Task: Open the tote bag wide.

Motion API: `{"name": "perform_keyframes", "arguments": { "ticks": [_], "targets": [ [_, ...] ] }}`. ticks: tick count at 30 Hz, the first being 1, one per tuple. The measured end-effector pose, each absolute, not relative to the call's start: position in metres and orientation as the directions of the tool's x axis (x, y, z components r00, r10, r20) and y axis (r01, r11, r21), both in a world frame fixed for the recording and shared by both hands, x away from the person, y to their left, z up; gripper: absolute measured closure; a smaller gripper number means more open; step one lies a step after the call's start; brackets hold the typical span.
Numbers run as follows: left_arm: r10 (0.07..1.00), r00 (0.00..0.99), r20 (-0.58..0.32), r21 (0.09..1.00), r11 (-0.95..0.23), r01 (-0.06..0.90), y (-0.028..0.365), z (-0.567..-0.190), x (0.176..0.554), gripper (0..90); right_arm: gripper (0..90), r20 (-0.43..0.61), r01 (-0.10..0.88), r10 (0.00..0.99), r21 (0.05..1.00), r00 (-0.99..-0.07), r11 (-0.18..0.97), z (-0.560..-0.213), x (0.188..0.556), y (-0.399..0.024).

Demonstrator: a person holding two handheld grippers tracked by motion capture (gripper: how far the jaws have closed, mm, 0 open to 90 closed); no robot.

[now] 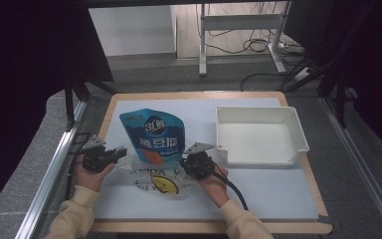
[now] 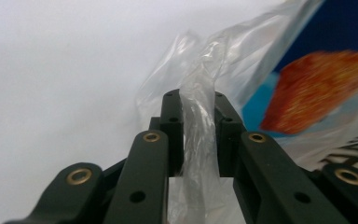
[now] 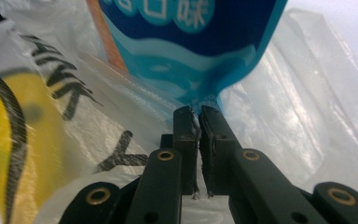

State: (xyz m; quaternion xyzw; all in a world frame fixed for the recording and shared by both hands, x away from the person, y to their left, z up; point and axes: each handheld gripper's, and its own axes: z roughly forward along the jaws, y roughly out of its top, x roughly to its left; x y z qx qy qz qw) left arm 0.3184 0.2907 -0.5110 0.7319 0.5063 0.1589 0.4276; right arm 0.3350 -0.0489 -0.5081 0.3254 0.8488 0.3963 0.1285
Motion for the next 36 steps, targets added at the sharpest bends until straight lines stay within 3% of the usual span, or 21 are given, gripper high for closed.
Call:
{"name": "perform_keyframes", "arguments": {
  "ticks": [3, 7, 17, 20, 23, 27, 36],
  "targets": [
    [0.879, 0.429, -0.209, 0.765, -0.127, 0.632, 0.291, -0.518, 0.321, 79.7, 84.0, 0.044, 0.463, 0.654, 0.742, -0.755, 0.485, -0.514, 0.337, -0.048],
    [0.873, 0.431, -0.227, 0.780, -0.102, 0.617, 0.293, -0.517, 0.319, 73.6, 84.0, 0.044, 0.472, 0.648, 0.722, -0.761, 0.506, -0.521, 0.336, -0.045],
    [0.844, 0.476, -0.245, 0.847, -0.052, 0.529, 0.307, -0.475, 0.305, 74.7, 84.9, 0.049, 0.482, 0.644, 0.707, -0.763, 0.518, -0.526, 0.338, -0.046],
    [0.827, 0.512, -0.233, 0.853, -0.079, 0.516, 0.305, -0.463, 0.300, 68.4, 84.9, 0.053, 0.486, 0.644, 0.704, -0.763, 0.518, -0.526, 0.339, -0.046],
    [0.814, 0.538, -0.219, 0.857, -0.103, 0.505, 0.302, -0.455, 0.295, 52.8, 85.1, 0.054, 0.485, 0.642, 0.704, -0.765, 0.519, -0.527, 0.340, -0.046],
    [0.812, 0.547, -0.204, 0.867, -0.110, 0.486, 0.299, -0.446, 0.286, 40.1, 85.2, 0.054, 0.486, 0.642, 0.702, -0.765, 0.521, -0.528, 0.340, -0.046],
    [0.805, 0.569, -0.166, 0.899, -0.114, 0.423, 0.293, -0.413, 0.265, 39.2, 85.2, 0.054, 0.490, 0.644, 0.698, -0.763, 0.522, -0.528, 0.340, -0.047]
  ]
}}
